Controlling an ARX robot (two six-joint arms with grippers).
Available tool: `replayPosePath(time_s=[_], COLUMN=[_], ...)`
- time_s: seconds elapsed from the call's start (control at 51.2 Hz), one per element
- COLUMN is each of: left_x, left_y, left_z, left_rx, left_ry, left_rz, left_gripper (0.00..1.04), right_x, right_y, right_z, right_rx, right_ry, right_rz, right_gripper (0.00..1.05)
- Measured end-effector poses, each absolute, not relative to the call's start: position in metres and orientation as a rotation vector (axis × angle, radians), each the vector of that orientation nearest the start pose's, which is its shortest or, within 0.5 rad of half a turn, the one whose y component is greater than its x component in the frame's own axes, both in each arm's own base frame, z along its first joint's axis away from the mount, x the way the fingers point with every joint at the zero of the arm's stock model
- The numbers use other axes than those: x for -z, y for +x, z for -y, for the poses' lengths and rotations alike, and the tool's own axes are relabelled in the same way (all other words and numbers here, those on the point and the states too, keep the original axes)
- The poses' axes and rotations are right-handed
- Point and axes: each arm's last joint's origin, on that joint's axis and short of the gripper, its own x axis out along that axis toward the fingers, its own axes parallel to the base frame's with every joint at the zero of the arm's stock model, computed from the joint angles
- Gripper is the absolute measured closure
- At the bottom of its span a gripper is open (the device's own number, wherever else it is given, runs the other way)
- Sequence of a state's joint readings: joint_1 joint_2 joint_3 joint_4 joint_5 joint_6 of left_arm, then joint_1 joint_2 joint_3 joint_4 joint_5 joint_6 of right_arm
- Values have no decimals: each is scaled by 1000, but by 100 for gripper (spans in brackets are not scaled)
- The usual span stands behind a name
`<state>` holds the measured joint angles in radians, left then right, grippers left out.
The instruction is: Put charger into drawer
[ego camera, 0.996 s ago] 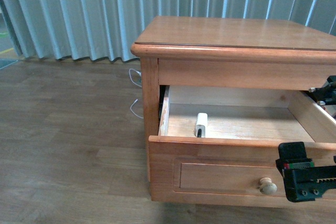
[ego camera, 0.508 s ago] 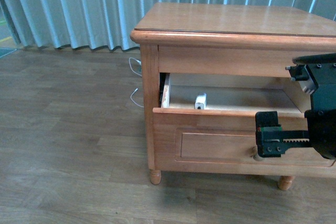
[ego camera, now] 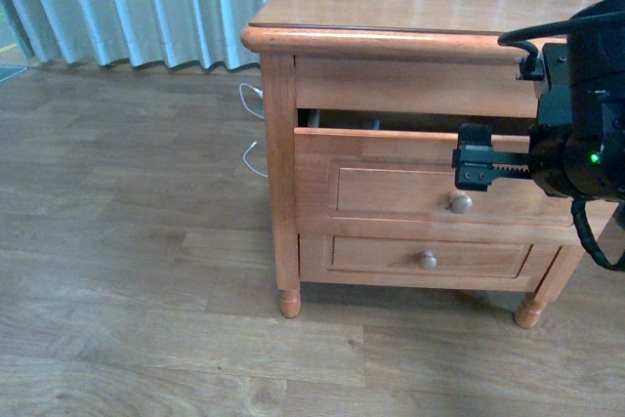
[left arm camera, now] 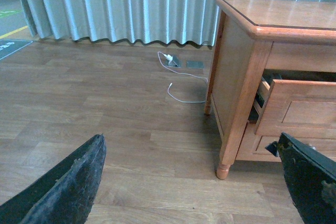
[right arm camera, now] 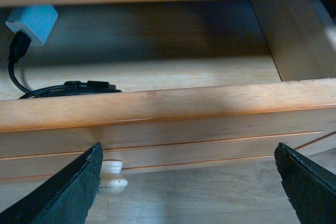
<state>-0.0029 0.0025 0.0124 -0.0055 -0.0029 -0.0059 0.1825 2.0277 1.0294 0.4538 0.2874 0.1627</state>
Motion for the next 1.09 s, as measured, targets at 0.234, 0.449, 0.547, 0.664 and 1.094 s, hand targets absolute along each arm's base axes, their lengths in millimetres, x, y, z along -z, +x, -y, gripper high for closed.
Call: replayPosePath(time_s=[0.234,0.449,0.547,0.664,1.094], left_x=[-167,-167,-167,-167,-167], left_y=[97,97,97,97,97], left_z=[0,0,0,0,0], left_rx=[0,0,0,0,0], left_ry=[-6,-6,-6,-6,-6], left_rz=[4,4,5,5,5], left_gripper=[6,6,6,6,6], right_x=[-117,-118,-119,-119,-124], right_y=[423,443,447,450,433], right_z=[-66,-65,-66,-65,-58], right_rx=[177,199,211,220,191], right_ry=[48,50,53,62,125], right_rz=[-500,-490,-492,-490,-479], right_gripper=[8,8,8,8,8])
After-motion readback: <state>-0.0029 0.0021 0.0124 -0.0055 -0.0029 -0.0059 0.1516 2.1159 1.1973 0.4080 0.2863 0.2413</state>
